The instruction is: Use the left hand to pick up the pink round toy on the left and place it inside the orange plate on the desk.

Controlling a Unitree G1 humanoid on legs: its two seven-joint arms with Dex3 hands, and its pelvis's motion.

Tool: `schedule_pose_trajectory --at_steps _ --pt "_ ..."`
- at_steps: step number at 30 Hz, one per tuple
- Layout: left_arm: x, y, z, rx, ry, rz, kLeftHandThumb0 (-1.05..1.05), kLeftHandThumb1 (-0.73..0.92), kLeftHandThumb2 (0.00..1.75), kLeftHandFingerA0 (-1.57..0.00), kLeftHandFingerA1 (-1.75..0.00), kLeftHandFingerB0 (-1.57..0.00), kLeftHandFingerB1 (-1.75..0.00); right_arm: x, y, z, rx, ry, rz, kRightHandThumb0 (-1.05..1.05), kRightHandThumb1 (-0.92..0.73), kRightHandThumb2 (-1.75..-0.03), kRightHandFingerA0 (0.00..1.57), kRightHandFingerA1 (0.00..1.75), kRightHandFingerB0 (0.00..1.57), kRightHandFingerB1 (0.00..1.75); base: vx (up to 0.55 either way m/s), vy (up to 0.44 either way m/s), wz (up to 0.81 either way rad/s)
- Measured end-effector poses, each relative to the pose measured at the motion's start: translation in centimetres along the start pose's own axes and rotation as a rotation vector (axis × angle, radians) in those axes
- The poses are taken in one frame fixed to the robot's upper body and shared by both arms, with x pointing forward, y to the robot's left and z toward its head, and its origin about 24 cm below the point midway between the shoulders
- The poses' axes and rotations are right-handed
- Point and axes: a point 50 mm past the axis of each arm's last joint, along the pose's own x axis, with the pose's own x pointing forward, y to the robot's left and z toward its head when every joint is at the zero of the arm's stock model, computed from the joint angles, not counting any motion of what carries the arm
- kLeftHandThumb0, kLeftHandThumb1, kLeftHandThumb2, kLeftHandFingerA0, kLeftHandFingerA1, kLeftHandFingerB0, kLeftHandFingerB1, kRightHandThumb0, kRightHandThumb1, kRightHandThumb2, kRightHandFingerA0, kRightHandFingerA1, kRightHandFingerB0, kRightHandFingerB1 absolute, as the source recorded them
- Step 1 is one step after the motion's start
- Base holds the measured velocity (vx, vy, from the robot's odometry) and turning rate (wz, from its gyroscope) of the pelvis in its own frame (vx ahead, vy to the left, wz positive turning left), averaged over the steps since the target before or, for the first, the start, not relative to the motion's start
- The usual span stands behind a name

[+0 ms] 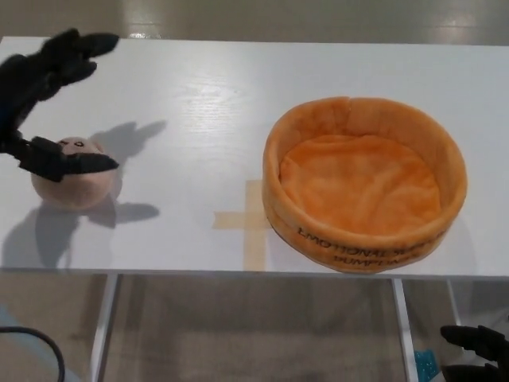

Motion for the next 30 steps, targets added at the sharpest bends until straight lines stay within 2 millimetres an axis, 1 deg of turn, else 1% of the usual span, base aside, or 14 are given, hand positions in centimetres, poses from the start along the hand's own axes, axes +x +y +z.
schedule_pose_trajectory --at_steps 1,2,5,9,13,15,16,21,24,25,26,27,29,30 --pt "0.1 -0.1 -0.1 0.009 0.012 -0.006 -0.51 0.37 0.72 0.0 -0.06 -0.07 -0.27 0.0 0.0 0.0 0.0 0.0 0.0 -0.14 -0.64 -0.58 0.6 0.55 0.58 0.48 0.0 0.0 0.0" --pt "0.2 -0.2 -0.2 0.012 0.015 -0.007 -0.53 0.38 0.73 0.0 -0.04 -0.06 -0.27 0.0 0.0 0.0 0.0 0.0 0.0 -0.13 -0.64 -0.58 0.6 0.54 0.58 0.48 0.0 0.0 0.0" --pt "0.8 -0.9 -1.0 0.078 0.089 -0.047 -0.54 0.39 0.72 0.0 -0.01 -0.06 -0.24 0.0 0.0 0.1 0.0 -0.001 0.0 -0.13 -0.64 -0.58 0.59 0.54 0.58 0.48 0.0 0.0 0.0" --pt "1.1 -1.7 -1.8 0.145 0.154 -0.086 -0.54 0.39 0.73 0.0 -0.03 -0.05 -0.25 0.0 0.0 0.1 0.0 -0.002 0.0 -0.14 -0.63 -0.58 0.61 0.55 0.58 0.48 0.0 0.0 0.0" --pt "1.3 -2.4 -2.8 0.232 0.223 -0.131 -0.59 0.4 0.73 0.0 0.0 -0.04 -0.19 0.1 0.0 0.1 0.0 -0.003 0.0 -0.13 -0.63 -0.58 0.59 0.54 0.58 0.48 0.0 0.0 0.0" --pt "1.3 -2.5 -2.9 0.248 0.235 -0.139 -0.58 0.4 0.73 0.0 0.0 -0.03 -0.19 0.1 0.0 0.1 0.0 -0.003 0.0 -0.14 -0.63 -0.58 0.62 0.56 0.58 0.48 0.0 0.0 0.0" --pt "1.4 -2.7 -3.3 0.299 0.267 -0.156 -0.58 0.39 0.73 0.0 0.0 -0.02 -0.19 0.1 0.0 0.1 0.001 -0.003 -0.002 -0.14 -0.63 -0.58 0.61 0.56 0.58 0.48 0.0 0.0 0.0" --pt "1.3 -2.3 -3.8 0.383 0.315 -0.166 -0.58 0.39 0.73 0.0 0.0 -0.02 -0.19 0.1 -0.1 0.1 0.004 -0.003 -0.004 -0.14 -0.64 -0.58 0.59 0.55 0.58 0.48 0.0 0.0 0.0" --pt "1.1 -1.8 -4.2 0.447 0.346 -0.16 -0.56 0.38 0.73 0.0 -0.05 -0.04 -0.22 0.1 -0.2 0.2 0.006 -0.004 -0.006 -0.13 -0.64 -0.59 0.59 0.55 0.58 0.48 0.0 0.0 0.0" --pt "1.1 -1.8 -4.2 0.447 0.346 -0.16 -0.52 0.36 0.74 0.0 -0.11 -0.09 -0.27 0.1 -0.2 0.2 0.006 -0.004 -0.006 -0.12 -0.64 -0.58 0.59 0.56 0.58 0.49 0.0 0.0 0.0" --pt "1.0 -1.6 -4.4 0.472 0.353 -0.153 -0.52 0.36 0.74 0.0 -0.11 -0.09 -0.27 0.1 -0.2 0.2 0.01 -0.004 -0.009 -0.12 -0.64 -0.58 0.59 0.56 0.58 0.49 0.0 0.0 0.0" --pt "1.0 -1.5 -4.4 0.476 0.354 -0.151 -0.58 0.38 0.54 0.0 -0.15 -0.07 -0.27 0.1 -0.2 0.2 0.01 -0.005 -0.009 -0.13 -0.64 -0.59 0.59 0.56 0.58 0.48 0.0 0.0 0.0" --pt "0.9 -1.4 -4.6 0.489 0.357 -0.145 -0.58 0.38 0.54 0.0 -0.15 -0.07 -0.27 0.2 -0.3 0.3 0.013 -0.006 -0.01 -0.13 -0.64 -0.59 0.59 0.56 0.58 0.48 0.0 0.0 0.0" --pt "0.9 -1.4 -4.6 0.496 0.357 -0.144 -0.5 0.32 0.72 0.0 -0.19 -0.06 -0.3 0.2 -0.3 0.3 0.013 -0.006 -0.011 -0.14 -0.64 -0.59 0.59 0.55 0.58 0.48 0.0 0.0 0.0"
